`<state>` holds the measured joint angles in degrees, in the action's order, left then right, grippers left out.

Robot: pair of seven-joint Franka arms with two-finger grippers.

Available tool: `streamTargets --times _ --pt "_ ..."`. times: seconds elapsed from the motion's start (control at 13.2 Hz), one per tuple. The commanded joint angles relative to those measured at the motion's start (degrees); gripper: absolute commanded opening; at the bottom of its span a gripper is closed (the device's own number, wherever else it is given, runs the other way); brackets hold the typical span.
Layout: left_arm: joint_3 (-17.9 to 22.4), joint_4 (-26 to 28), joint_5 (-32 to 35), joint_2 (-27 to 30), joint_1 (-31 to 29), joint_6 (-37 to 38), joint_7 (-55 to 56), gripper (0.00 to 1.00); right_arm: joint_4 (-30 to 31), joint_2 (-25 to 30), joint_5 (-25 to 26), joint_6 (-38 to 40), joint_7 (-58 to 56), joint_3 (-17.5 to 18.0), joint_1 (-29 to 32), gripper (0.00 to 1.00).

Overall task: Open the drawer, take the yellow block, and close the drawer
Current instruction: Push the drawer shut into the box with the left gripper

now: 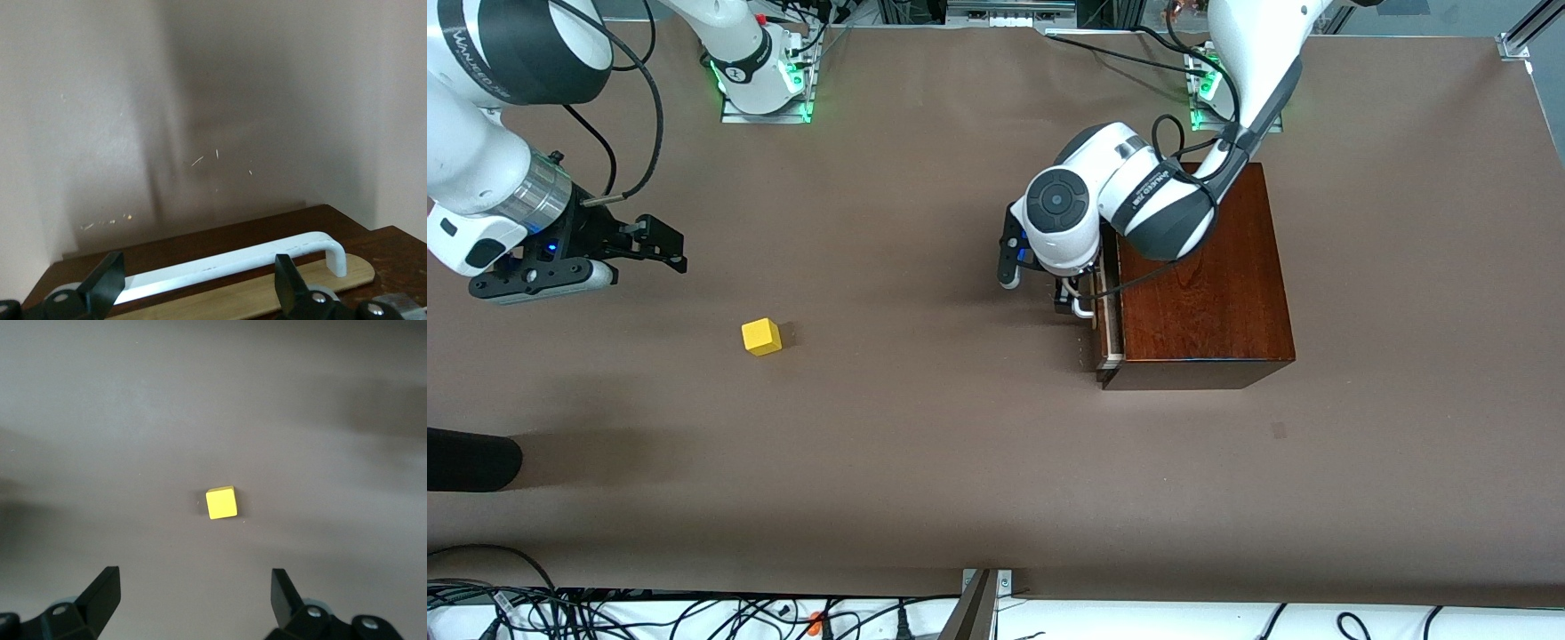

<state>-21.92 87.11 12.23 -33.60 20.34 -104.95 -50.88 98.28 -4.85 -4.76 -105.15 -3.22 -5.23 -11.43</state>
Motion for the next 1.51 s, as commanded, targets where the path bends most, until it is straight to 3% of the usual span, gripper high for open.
streamTargets --times 0.0,0.3,0.6,1.06,1.43 --pt "1.36 1.31 2.71 2.58 -1.61 1.15 1.83 1.00 -2.30 -1.22 1.24 1.17 -1.34 0.22 0.71 1.00" --pt "1.18 1.13 2.62 2.58 -2.50 1.32 2.01 1.00 -7.39 -1.66 3.08 7.48 -3.54 0.13 0.71 1.00" --pt "1.18 0.70 2.36 3.89 -2.67 2.46 1.92 1.00 -8.20 -1.57 3.09 10.22 -8.29 -0.31 1.32 1.00" --pt "1.79 -0.45 2.88 3.72 -2.58 5.63 3.33 1.00 -8.46 -1.39 3.70 11.19 -7.41 -0.31 1.24 1.00" --pt "1.53 -0.89 2.10 3.81 -2.58 5.46 5.26 1.00 -8.46 -1.66 3.53 7.51 -7.24 -0.22 1.24 1.00"
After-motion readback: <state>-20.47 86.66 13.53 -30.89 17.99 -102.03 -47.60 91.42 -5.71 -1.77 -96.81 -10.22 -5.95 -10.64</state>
